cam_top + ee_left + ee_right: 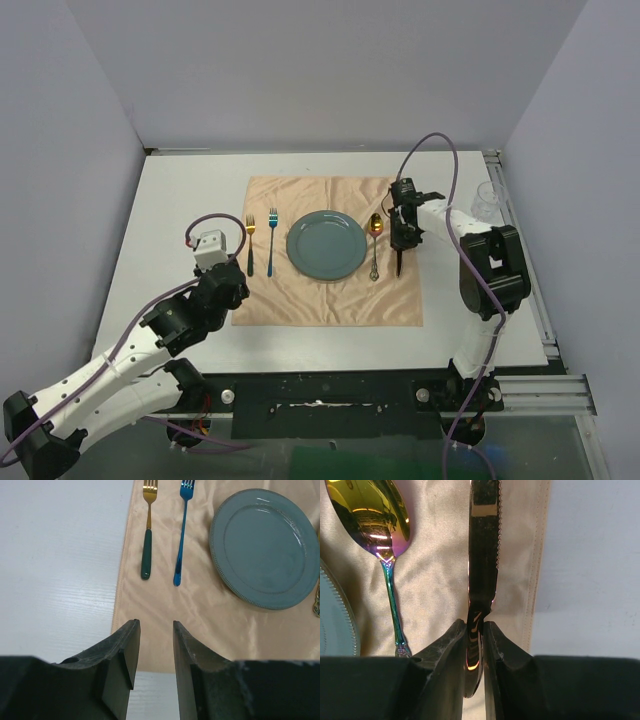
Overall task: Set the dinner table for one person
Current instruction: Adjust the knife on the napkin.
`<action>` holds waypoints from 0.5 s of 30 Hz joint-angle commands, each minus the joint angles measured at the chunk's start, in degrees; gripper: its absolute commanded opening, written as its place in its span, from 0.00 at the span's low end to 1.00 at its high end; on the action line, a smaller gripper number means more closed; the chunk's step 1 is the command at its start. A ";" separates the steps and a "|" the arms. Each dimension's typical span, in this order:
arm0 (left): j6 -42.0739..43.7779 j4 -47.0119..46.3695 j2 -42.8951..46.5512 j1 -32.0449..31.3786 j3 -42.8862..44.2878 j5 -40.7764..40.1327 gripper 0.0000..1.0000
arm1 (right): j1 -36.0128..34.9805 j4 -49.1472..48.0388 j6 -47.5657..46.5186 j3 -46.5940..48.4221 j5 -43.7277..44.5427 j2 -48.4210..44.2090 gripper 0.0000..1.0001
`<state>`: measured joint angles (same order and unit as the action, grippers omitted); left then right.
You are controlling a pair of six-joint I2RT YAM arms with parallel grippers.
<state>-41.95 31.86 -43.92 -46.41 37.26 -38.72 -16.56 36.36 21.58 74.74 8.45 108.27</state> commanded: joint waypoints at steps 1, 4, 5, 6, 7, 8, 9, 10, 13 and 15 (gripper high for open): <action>-0.34 -2.68 0.22 -0.04 0.63 -0.17 0.31 | -0.15 0.37 -0.02 3.16 1.22 -3.59 0.00; -0.34 -2.55 0.53 0.01 0.70 -0.29 0.31 | -0.18 0.79 -0.40 4.04 1.30 -2.04 0.00; -0.37 -2.40 0.65 0.00 0.78 -0.30 0.31 | -0.17 0.83 -0.48 4.24 1.31 -1.47 0.00; -0.33 -2.22 0.82 0.02 0.86 -0.42 0.31 | -0.17 0.78 -0.49 4.35 1.24 -0.90 0.00; -0.32 -1.95 0.97 -0.05 0.89 -0.61 0.31 | -0.16 0.59 -0.49 4.36 1.16 -0.33 0.00; -0.32 -1.82 1.14 0.00 0.95 -0.75 0.31 | -0.22 0.33 -0.49 4.30 1.01 0.19 0.00; -0.32 -1.54 1.31 -0.04 0.98 -0.93 0.31 | -0.23 0.11 -0.49 4.23 0.78 0.72 0.00; -0.32 -1.31 1.49 0.00 1.05 -1.11 0.31 | -0.15 -0.14 -0.49 4.20 0.58 1.25 0.00; -0.41 -1.01 1.94 -0.02 1.00 -1.44 0.31 | -0.22 -0.56 -0.43 4.34 -0.03 2.66 0.00; -0.41 -1.01 2.04 0.01 0.98 -1.45 0.31 | -0.18 -0.54 -0.43 4.44 -0.32 3.34 0.00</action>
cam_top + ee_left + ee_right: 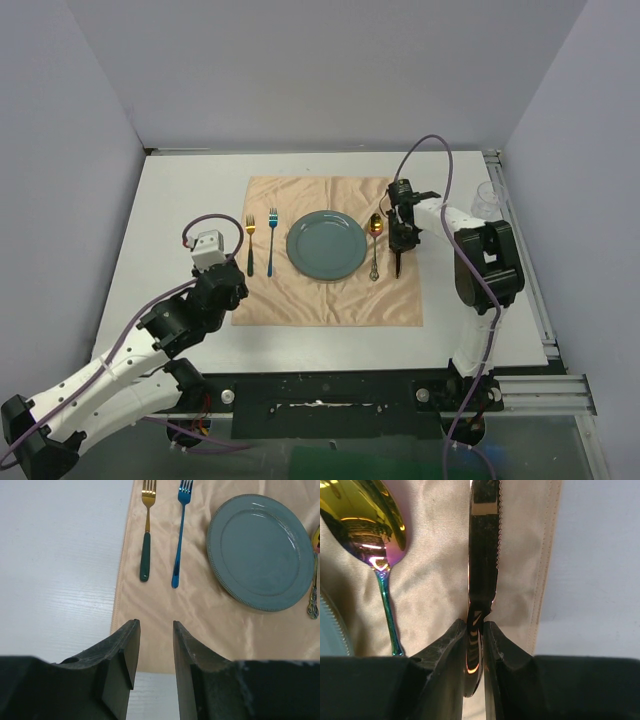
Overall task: Set the dinner table for one person
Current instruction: Adjust the knife on the napkin.
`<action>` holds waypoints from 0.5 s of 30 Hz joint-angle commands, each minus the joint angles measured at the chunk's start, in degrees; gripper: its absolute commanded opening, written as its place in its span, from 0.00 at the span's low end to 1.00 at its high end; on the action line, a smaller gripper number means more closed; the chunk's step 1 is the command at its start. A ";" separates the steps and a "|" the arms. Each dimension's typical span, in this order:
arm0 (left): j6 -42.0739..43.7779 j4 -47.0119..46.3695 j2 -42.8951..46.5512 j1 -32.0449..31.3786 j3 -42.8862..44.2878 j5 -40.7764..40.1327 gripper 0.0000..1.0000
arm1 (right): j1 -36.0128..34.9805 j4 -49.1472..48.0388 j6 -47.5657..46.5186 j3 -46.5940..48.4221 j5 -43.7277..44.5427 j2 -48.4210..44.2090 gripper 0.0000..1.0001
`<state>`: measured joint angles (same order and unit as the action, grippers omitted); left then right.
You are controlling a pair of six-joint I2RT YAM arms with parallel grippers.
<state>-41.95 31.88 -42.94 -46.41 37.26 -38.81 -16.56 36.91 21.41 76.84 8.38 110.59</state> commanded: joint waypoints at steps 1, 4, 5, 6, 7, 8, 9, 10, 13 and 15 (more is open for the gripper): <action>-0.47 -1.05 1.00 -0.02 0.98 -1.36 0.31 | -0.21 -1.05 -0.23 2.35 -0.36 1.22 0.00; -0.50 -1.11 0.77 0.01 0.93 -1.36 0.31 | -0.18 -0.94 -0.46 2.35 -0.47 1.47 0.00; -0.55 -1.12 0.60 0.01 0.91 -1.37 0.31 | -0.17 -0.89 -0.55 2.27 -0.41 1.51 0.00; -0.48 -1.19 0.51 0.01 0.89 -1.28 0.31 | -0.18 -0.87 -0.58 2.29 -0.39 1.52 0.00; -0.45 -1.27 0.35 0.01 0.89 -1.27 0.31 | -0.22 -0.79 -0.64 2.27 -0.38 1.56 0.00; -0.41 -1.29 0.25 0.01 0.89 -1.23 0.31 | -0.21 -0.72 -0.67 2.26 -0.38 1.62 0.00; -0.41 -1.35 0.16 0.00 0.89 -1.19 0.31 | -0.22 -0.62 -0.67 2.35 -0.26 1.69 0.00; -0.41 -1.38 0.07 -0.02 0.82 -1.18 0.31 | -0.18 -0.49 -0.67 2.35 -0.15 1.73 0.00; -0.42 -1.60 -0.04 0.00 0.72 -1.10 0.31 | -0.23 -0.12 -0.58 2.29 0.43 1.70 0.14; -0.45 -1.80 -0.04 0.01 0.63 -1.03 0.31 | -0.23 -0.07 -0.50 2.18 0.85 1.37 0.24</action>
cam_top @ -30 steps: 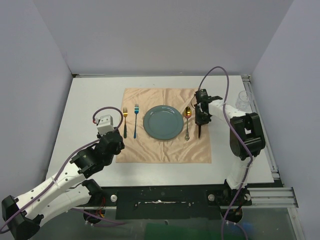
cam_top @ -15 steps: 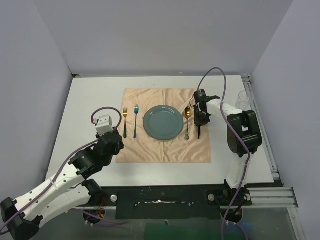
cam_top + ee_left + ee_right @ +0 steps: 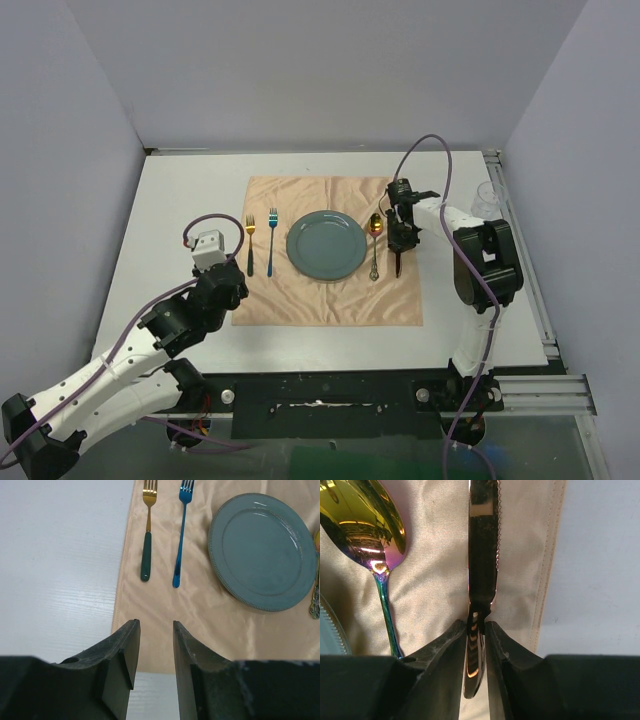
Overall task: Set the dinner table for one person
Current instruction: Adjust the knife on the napkin.
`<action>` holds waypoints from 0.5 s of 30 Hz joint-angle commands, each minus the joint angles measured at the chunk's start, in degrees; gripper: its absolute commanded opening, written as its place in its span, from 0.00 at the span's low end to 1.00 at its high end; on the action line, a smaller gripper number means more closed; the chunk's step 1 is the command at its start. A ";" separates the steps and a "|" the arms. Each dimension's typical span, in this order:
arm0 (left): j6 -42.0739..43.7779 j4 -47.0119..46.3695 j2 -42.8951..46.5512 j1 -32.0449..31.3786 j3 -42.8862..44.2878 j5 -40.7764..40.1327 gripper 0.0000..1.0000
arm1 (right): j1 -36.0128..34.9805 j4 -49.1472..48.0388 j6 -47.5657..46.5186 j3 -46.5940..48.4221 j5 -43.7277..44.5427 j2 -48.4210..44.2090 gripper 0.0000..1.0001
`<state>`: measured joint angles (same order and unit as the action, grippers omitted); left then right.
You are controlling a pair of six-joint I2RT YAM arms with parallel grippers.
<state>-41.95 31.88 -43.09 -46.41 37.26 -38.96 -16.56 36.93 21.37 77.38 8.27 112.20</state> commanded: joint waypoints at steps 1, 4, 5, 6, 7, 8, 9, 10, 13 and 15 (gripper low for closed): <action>-0.47 -1.89 0.11 0.00 0.63 -0.86 0.31 | -0.24 -0.02 -0.45 1.55 1.15 -0.43 0.26; -0.42 -2.17 -0.04 0.01 0.63 -0.77 0.31 | -0.19 0.07 -0.53 1.75 1.22 -1.11 0.32; -0.55 -2.25 -0.10 0.00 0.63 -0.69 0.31 | -0.21 0.22 -0.53 1.84 1.26 -1.31 0.35; -0.56 -2.30 -0.19 0.01 0.63 -0.64 0.31 | -0.20 0.30 -0.53 1.95 1.30 -1.45 0.37; -0.50 -2.36 -0.23 0.01 0.63 -0.60 0.31 | -0.18 0.38 -0.54 2.09 1.31 -1.71 0.38; -0.50 -2.35 -0.32 0.01 0.63 -0.51 0.31 | -0.22 0.42 -0.54 2.21 1.24 -2.01 0.39; -0.52 -2.35 -0.33 0.01 0.63 -0.46 0.31 | -0.20 0.45 -0.54 2.47 1.22 -2.25 0.39; -0.52 -2.41 -0.33 -0.04 0.63 -0.50 0.31 | -0.20 0.57 -0.54 2.62 1.22 -2.44 0.41; -0.60 -2.43 -0.20 0.07 0.63 -0.42 0.31 | -0.18 1.06 -0.54 3.43 1.03 -3.09 0.43; -0.74 -2.48 -0.11 0.01 0.63 -0.42 0.31 | -0.28 1.66 -0.54 4.02 0.96 -4.00 0.43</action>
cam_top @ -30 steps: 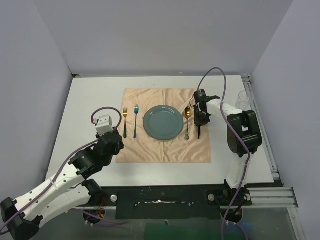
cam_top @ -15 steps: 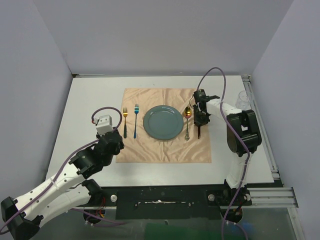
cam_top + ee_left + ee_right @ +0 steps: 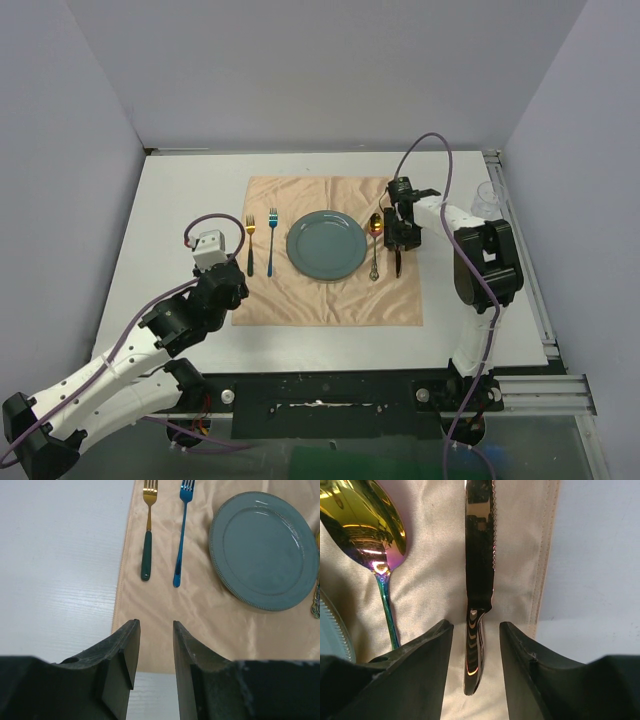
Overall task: Set the dinner table for one person
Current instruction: Adjust the knife on the napkin, then adjust the spoon with the napkin.
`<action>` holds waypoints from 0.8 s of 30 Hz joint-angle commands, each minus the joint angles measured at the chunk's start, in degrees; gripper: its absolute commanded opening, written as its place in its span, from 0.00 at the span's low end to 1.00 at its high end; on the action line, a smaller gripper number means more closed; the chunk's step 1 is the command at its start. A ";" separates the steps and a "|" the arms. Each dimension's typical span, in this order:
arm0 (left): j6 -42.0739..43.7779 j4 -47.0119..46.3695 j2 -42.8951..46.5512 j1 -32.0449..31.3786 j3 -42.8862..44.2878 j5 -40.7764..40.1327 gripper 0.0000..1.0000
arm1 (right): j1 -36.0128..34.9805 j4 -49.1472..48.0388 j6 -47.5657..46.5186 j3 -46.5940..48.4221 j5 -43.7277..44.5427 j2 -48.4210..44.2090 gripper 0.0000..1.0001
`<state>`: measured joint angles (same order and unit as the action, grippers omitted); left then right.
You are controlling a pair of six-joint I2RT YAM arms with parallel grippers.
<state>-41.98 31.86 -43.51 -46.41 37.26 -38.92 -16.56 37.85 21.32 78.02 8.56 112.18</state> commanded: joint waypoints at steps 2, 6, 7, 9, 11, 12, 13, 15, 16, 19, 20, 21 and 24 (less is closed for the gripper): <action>-0.73 -2.65 0.37 0.00 0.63 -0.38 0.31 | -0.42 1.16 -0.49 3.93 0.52 -5.65 0.44; -0.79 -3.39 -0.03 0.00 -0.78 0.02 0.31 | -0.78 2.19 -0.48 5.16 -1.33 -9.67 0.44; -0.82 -3.59 -0.26 0.02 -0.78 0.23 0.31 | -0.91 2.49 -0.53 5.71 -2.02 -10.38 0.44; -0.88 -3.88 -0.62 0.01 -0.57 0.58 0.31 | -1.46 2.85 -0.58 6.08 -2.81 -11.16 0.43; -0.78 -3.82 -0.78 0.02 -0.37 0.85 0.31 | -1.99 2.46 -0.50 5.82 -3.43 -11.24 0.40; -0.82 -3.75 -0.79 0.01 -0.28 0.98 0.31 | -2.31 2.02 -0.37 5.64 -3.93 -11.02 0.39; -0.86 -3.69 -0.66 0.01 -0.19 1.02 0.31 | -2.67 1.46 -0.26 5.34 -4.21 -10.70 0.37; -0.78 -3.36 -0.35 0.01 0.04 0.91 0.31 | -3.39 0.49 0.01 5.13 -5.38 -9.35 0.34; -0.78 -3.11 -0.09 0.01 0.16 0.76 0.31 | -3.84 0.20 0.10 5.17 -5.49 -8.44 0.33; -0.71 -2.03 0.87 0.05 0.19 0.15 0.31 | -5.18 -0.15 0.37 6.06 -4.99 -5.14 0.30; -0.66 -1.61 1.21 0.01 0.19 -0.11 0.31 | -5.54 -0.15 0.44 6.48 -4.65 -4.07 0.29; -0.72 -1.16 1.50 0.01 0.19 -0.41 0.31 | -5.91 -0.10 0.47 6.91 -4.34 -3.13 0.28; -0.83 -0.32 2.42 0.01 0.19 -1.16 0.31 | -6.39 0.14 0.65 8.28 -4.24 -0.78 0.27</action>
<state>-42.44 31.55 -42.83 -46.41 36.12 -38.35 -22.04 39.18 21.52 82.91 4.25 109.40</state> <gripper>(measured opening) 0.307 0.279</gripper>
